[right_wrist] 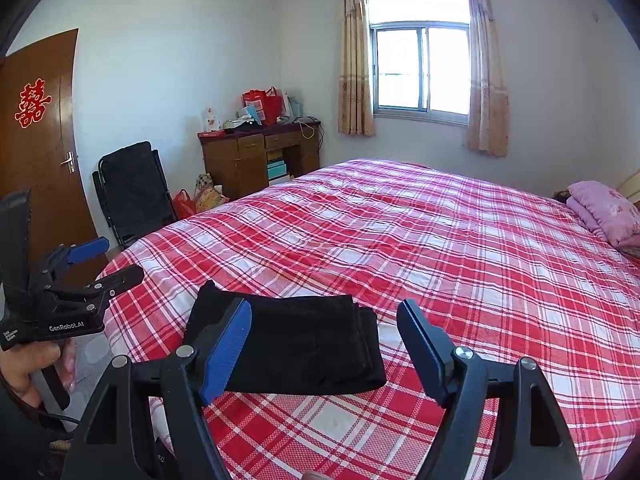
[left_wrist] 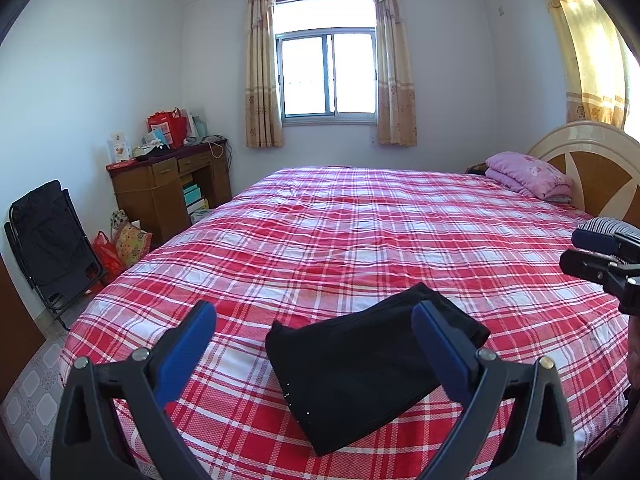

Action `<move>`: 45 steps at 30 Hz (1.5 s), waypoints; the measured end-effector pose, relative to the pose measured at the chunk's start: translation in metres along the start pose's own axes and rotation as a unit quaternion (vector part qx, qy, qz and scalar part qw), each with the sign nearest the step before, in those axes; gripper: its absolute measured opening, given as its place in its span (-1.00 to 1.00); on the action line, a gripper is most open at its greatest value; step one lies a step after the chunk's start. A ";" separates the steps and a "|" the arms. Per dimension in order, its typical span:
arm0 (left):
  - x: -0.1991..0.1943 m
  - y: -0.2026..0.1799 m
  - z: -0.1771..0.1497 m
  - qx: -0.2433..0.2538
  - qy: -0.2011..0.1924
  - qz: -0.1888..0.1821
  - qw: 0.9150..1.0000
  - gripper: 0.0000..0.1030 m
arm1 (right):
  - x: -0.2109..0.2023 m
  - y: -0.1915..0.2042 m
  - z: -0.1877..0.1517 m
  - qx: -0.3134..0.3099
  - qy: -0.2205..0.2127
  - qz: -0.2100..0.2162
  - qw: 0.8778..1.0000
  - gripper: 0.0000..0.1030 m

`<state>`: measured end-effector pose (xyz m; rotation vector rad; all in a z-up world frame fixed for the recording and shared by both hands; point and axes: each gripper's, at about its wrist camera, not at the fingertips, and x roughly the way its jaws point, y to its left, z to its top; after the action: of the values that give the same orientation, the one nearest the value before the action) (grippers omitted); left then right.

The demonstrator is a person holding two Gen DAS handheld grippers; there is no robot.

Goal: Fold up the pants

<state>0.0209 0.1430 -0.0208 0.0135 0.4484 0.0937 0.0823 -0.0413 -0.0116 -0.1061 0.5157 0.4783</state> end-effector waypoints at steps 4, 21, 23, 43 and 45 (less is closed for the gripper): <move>0.000 0.001 0.000 -0.001 0.000 0.001 1.000 0.95 | -0.001 0.001 -0.001 -0.003 -0.001 -0.001 1.000 0.49; 0.001 0.002 -0.001 -0.003 0.007 0.007 1.000 1.00 | -0.003 0.005 -0.002 -0.012 -0.004 -0.004 1.000 0.50; 0.000 0.002 -0.001 -0.003 0.007 0.011 1.000 1.00 | -0.003 0.006 -0.002 -0.014 -0.003 -0.005 1.000 0.50; 0.008 0.005 -0.001 -0.014 0.028 0.029 0.999 1.00 | -0.001 0.013 -0.005 -0.028 -0.001 -0.008 1.000 0.50; 0.010 0.004 -0.002 -0.011 0.031 0.042 0.999 1.00 | -0.001 0.014 -0.005 -0.030 0.000 -0.008 1.000 0.50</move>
<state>0.0286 0.1477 -0.0264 0.0077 0.5095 0.1819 0.0727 -0.0302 -0.0157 -0.1673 0.5010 0.4778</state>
